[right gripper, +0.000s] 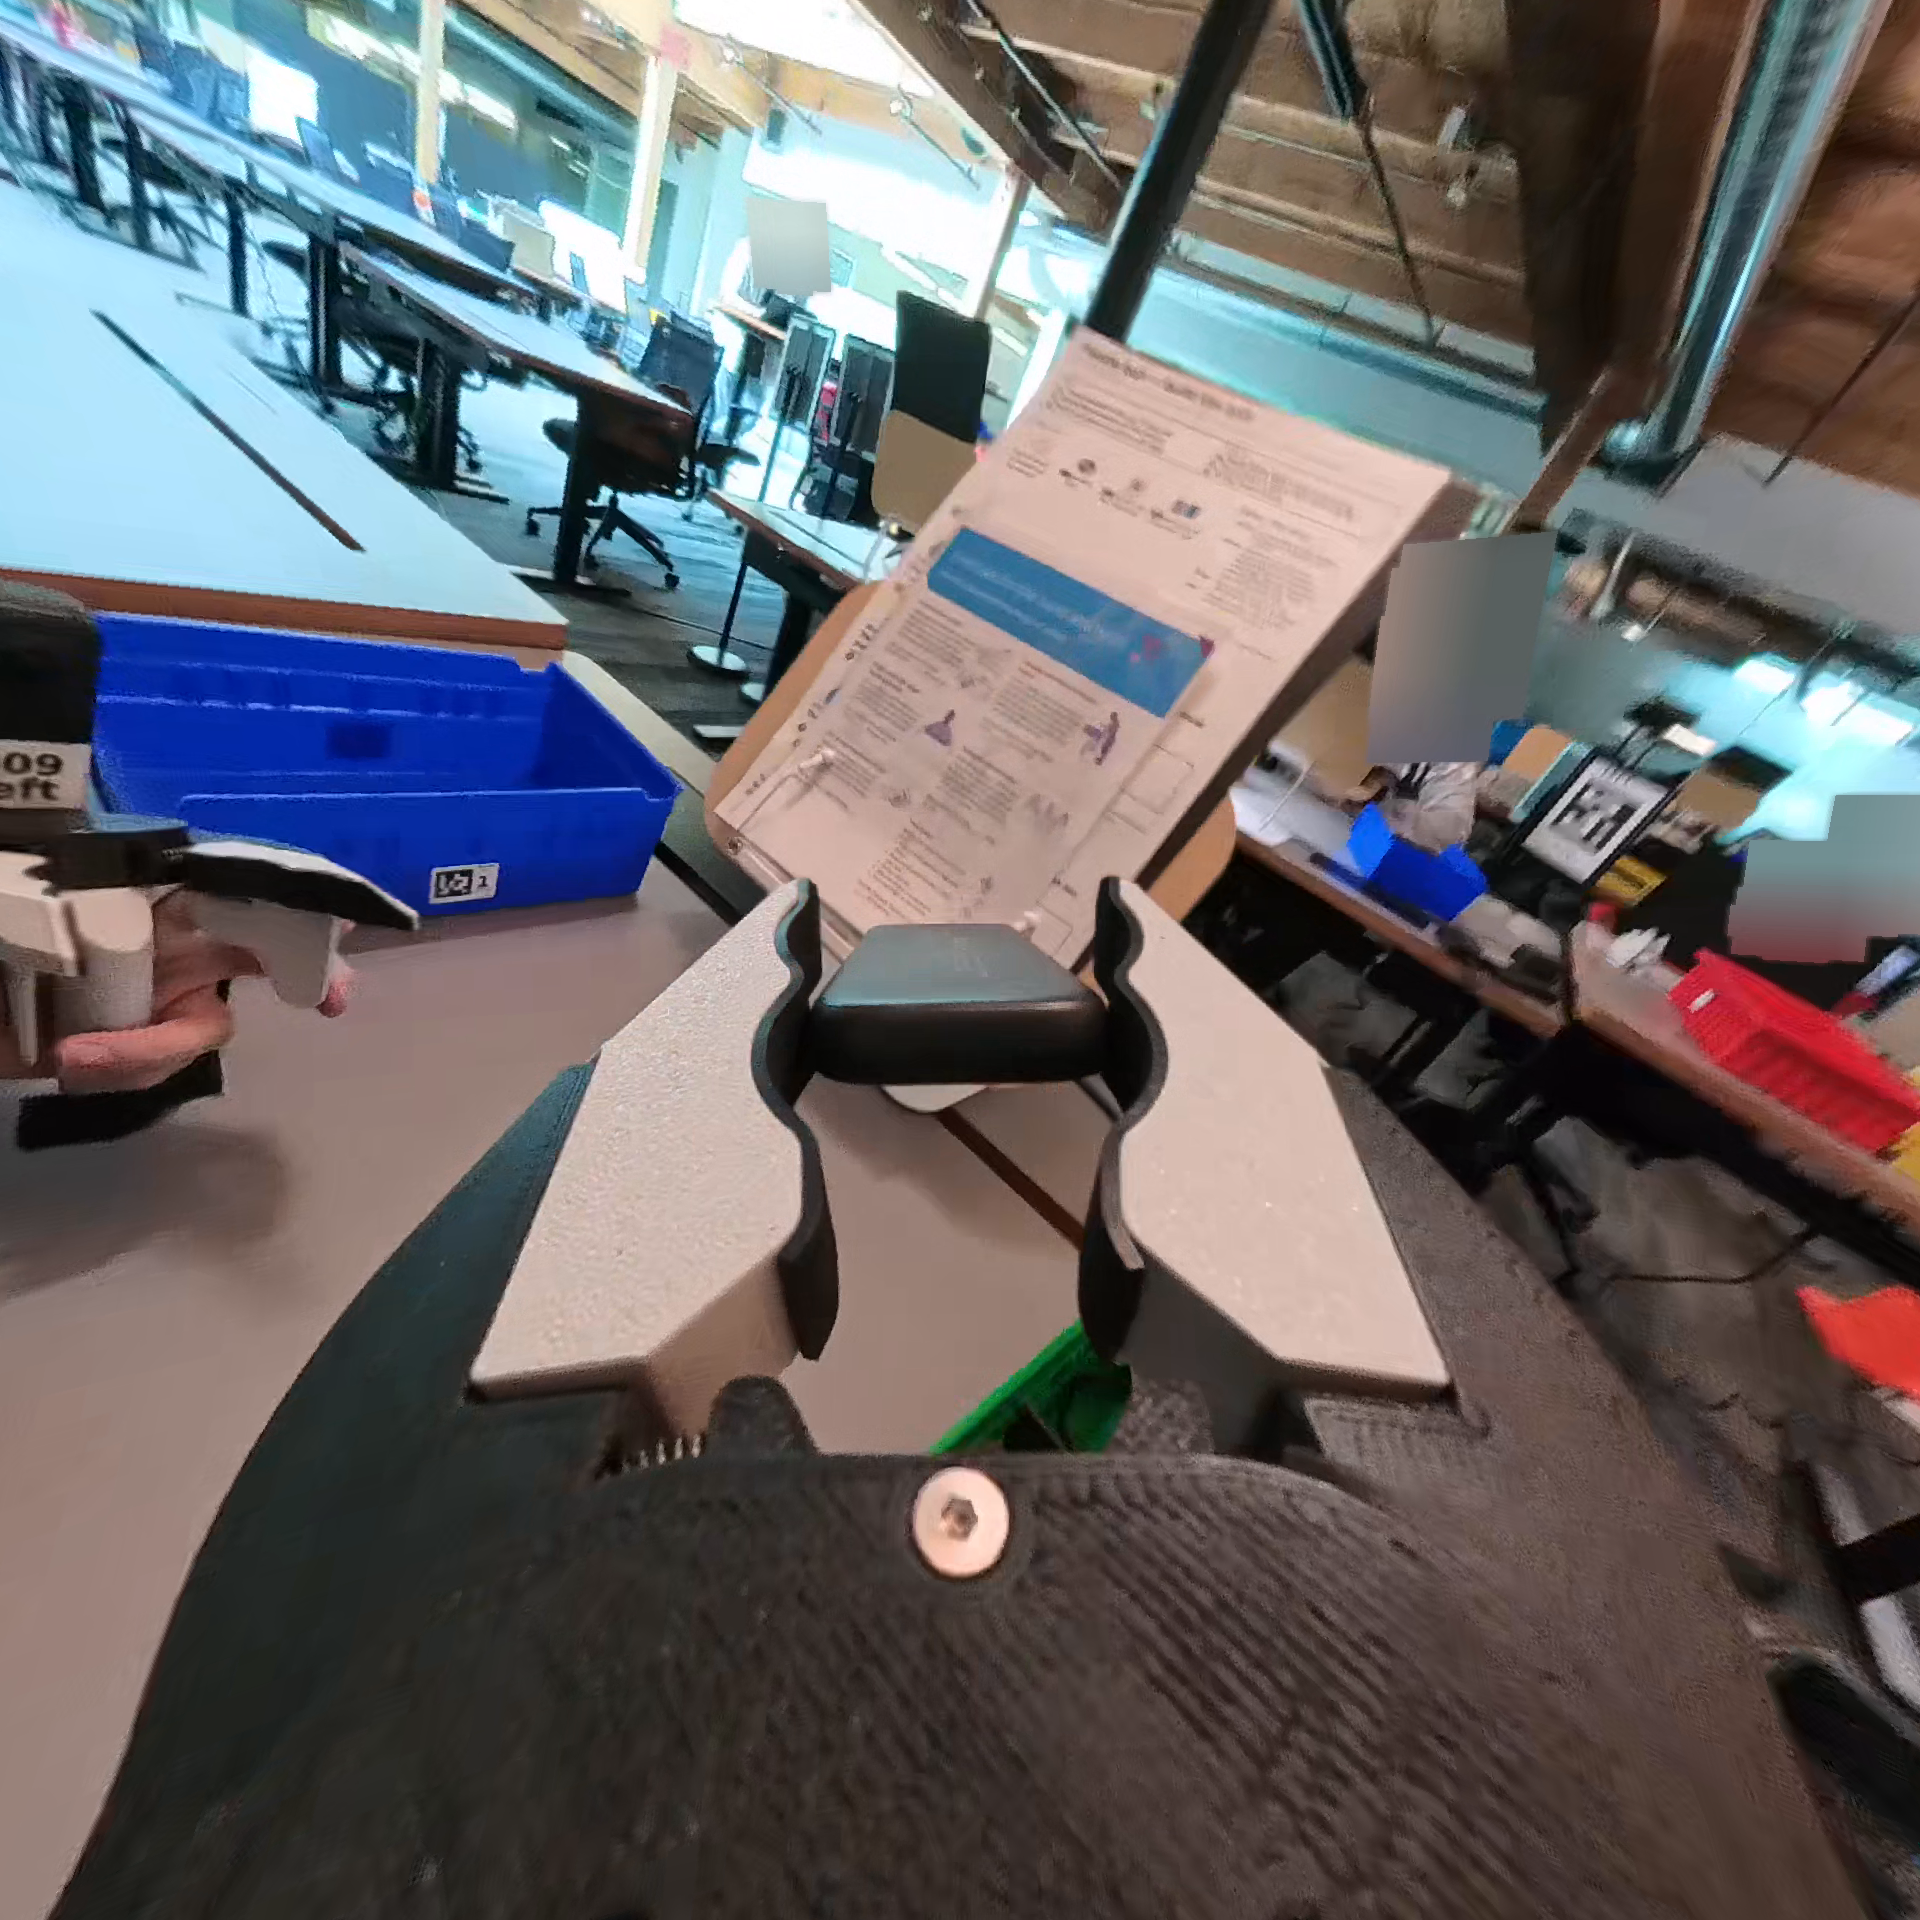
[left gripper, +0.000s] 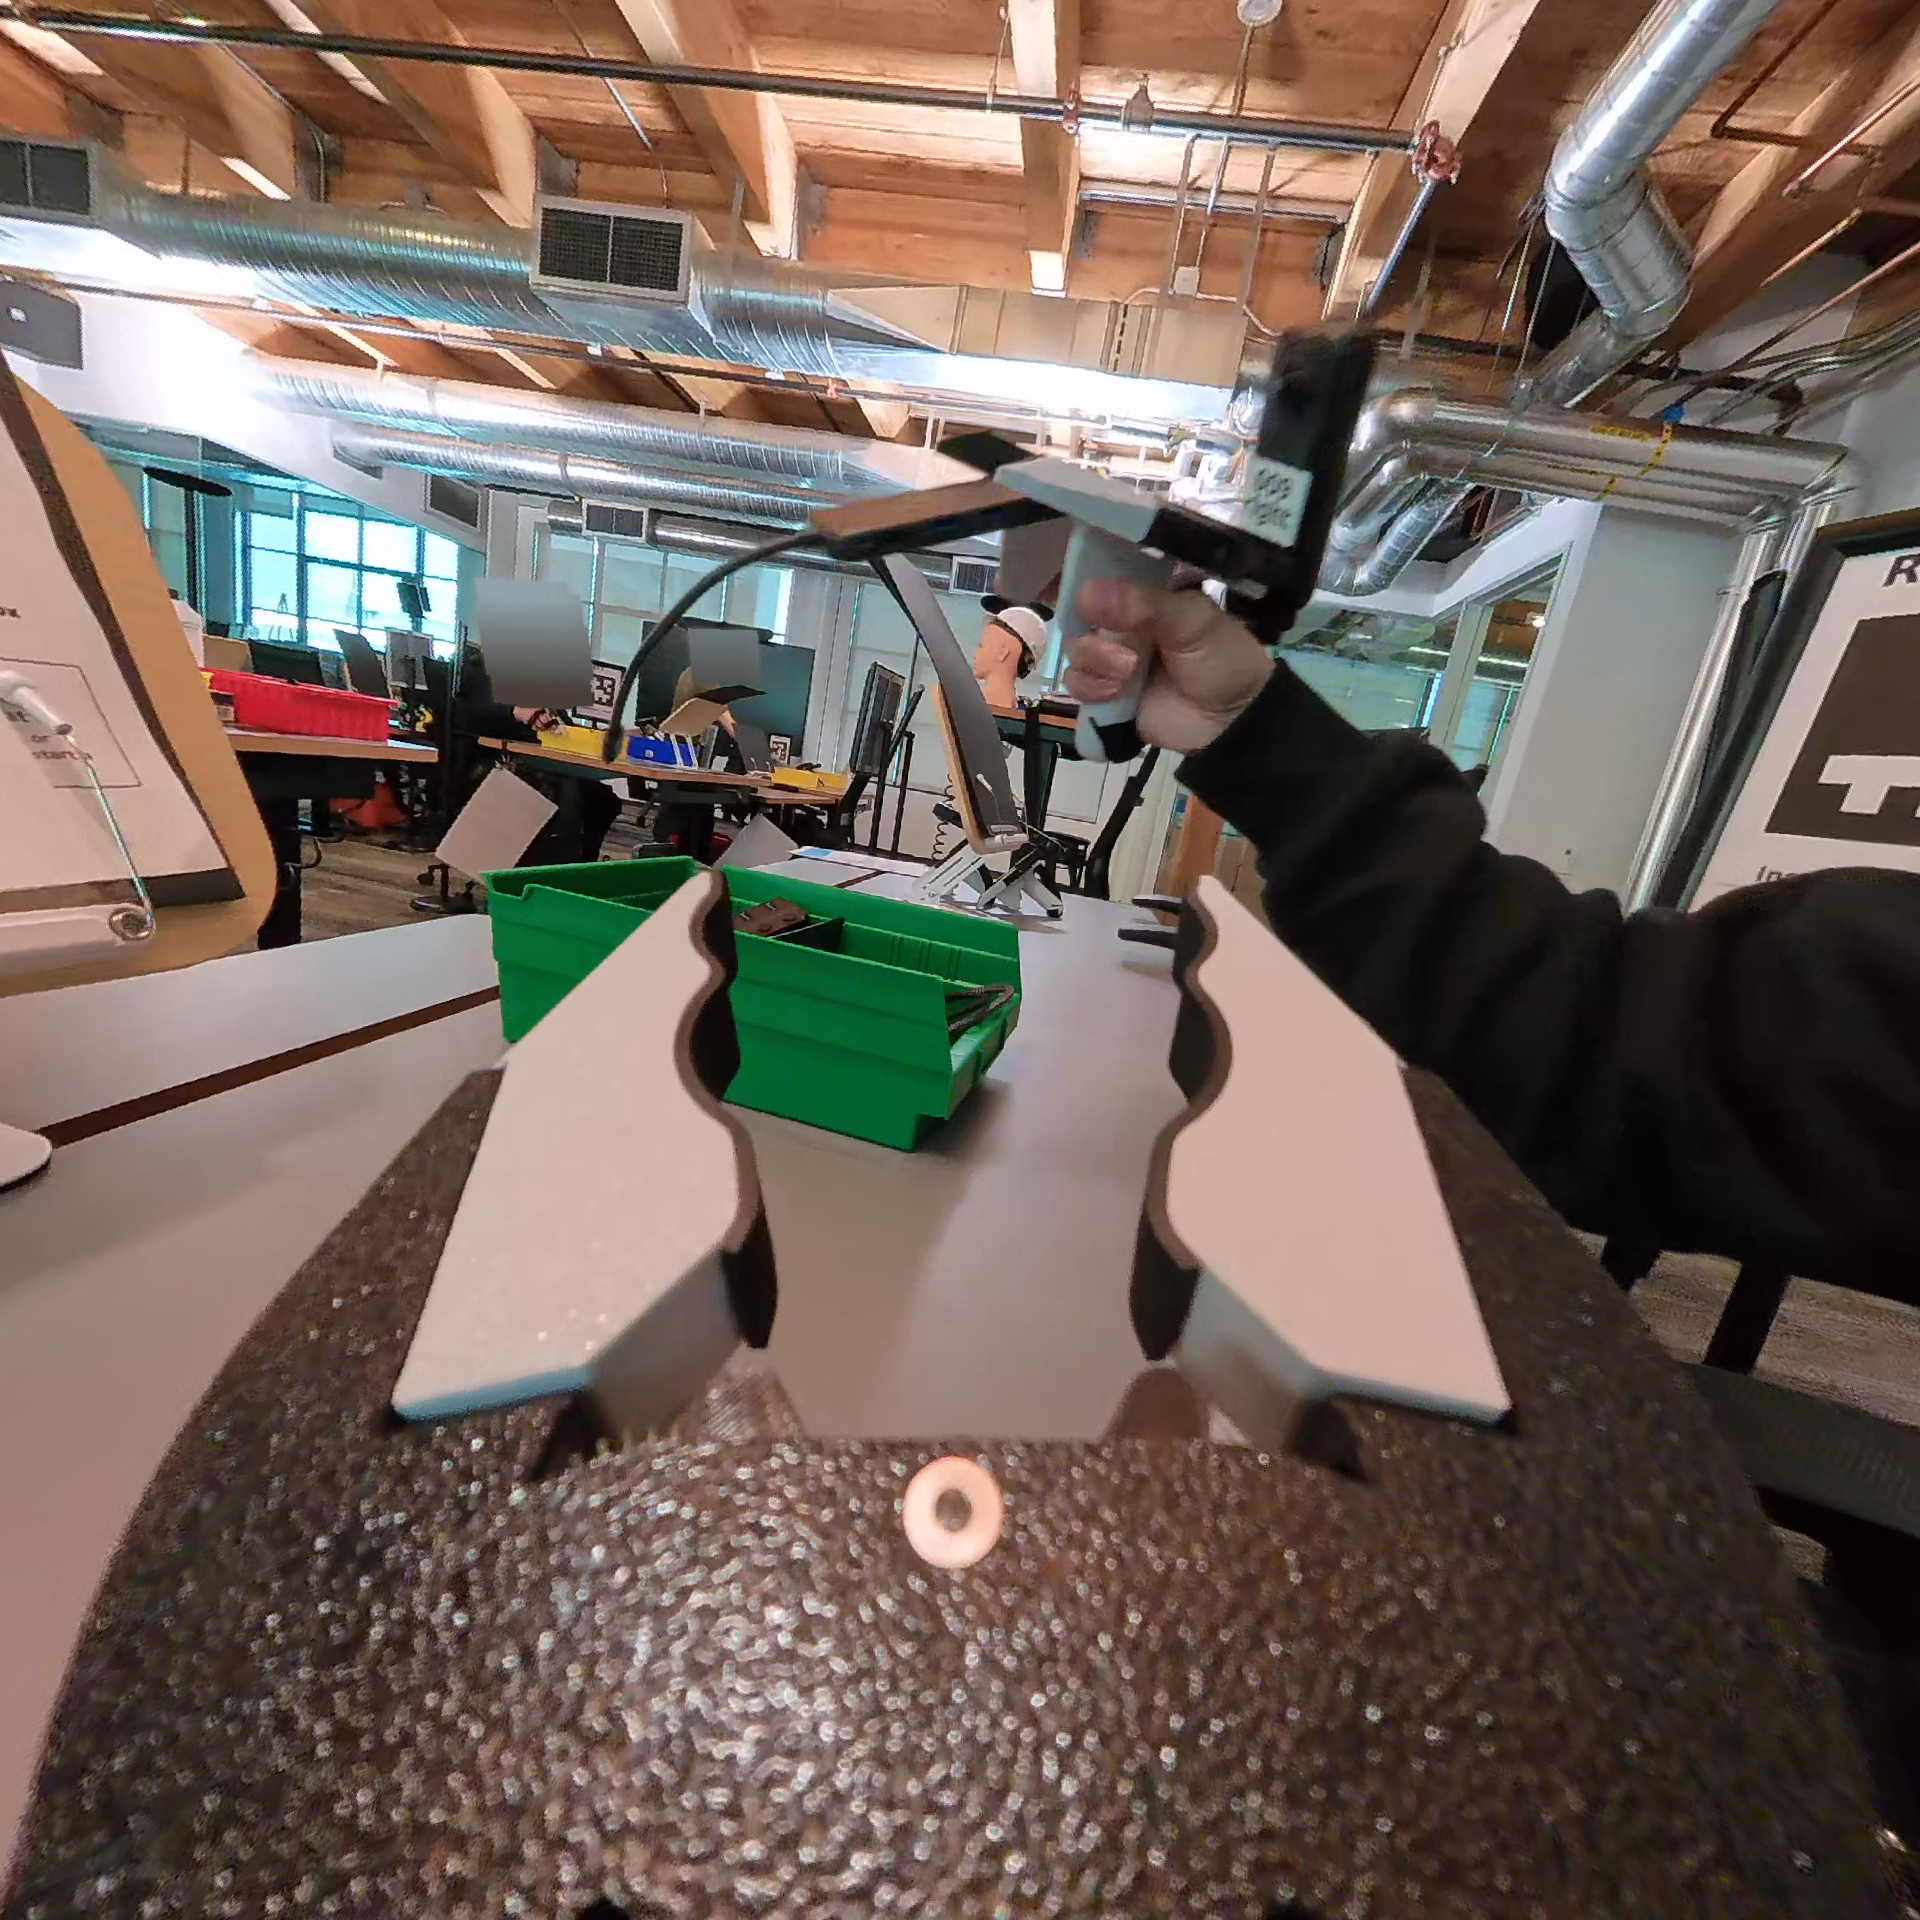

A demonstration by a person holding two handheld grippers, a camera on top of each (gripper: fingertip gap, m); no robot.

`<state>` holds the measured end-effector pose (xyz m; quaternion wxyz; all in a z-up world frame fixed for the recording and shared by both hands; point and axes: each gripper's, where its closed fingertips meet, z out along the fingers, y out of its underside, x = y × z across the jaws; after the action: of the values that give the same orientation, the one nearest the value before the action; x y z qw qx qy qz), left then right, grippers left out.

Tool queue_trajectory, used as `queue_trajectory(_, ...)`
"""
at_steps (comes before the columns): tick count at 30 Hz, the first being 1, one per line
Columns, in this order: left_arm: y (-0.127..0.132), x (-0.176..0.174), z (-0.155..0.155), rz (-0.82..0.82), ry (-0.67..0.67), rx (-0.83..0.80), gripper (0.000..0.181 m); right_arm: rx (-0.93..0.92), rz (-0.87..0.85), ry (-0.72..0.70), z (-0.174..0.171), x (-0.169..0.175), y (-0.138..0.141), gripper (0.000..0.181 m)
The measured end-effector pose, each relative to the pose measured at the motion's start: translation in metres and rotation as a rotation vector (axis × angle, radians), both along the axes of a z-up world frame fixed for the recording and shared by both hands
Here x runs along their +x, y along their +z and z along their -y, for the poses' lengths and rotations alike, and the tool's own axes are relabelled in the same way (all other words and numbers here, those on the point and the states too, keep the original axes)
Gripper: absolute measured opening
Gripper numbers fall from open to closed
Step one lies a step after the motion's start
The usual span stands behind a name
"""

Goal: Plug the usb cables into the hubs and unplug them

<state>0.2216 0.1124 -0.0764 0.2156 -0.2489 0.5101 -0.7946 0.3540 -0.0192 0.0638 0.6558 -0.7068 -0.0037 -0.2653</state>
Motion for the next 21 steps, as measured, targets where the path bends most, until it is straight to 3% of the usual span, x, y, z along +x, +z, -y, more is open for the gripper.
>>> queue_trajectory(5,-0.002,0.001,-0.001,-0.008,-0.009,-0.013,0.082,0.107,-0.243,-0.01,0.025,0.066,-0.027,0.053)
queue_trajectory(13,-0.008,0.004,0.001,-0.038,-0.021,-0.007,0.08,0.252,-0.458,-0.125,0.052,0.124,-0.076,0.053)
queue_trajectory(16,-0.008,0.005,0.002,-0.039,-0.022,-0.007,0.079,0.236,-0.552,-0.134,0.053,0.139,-0.095,0.053)
queue_trajectory(21,-0.013,0.006,0.003,-0.052,-0.023,0.003,0.078,0.078,-0.627,-0.333,0.066,0.183,-0.133,0.053)
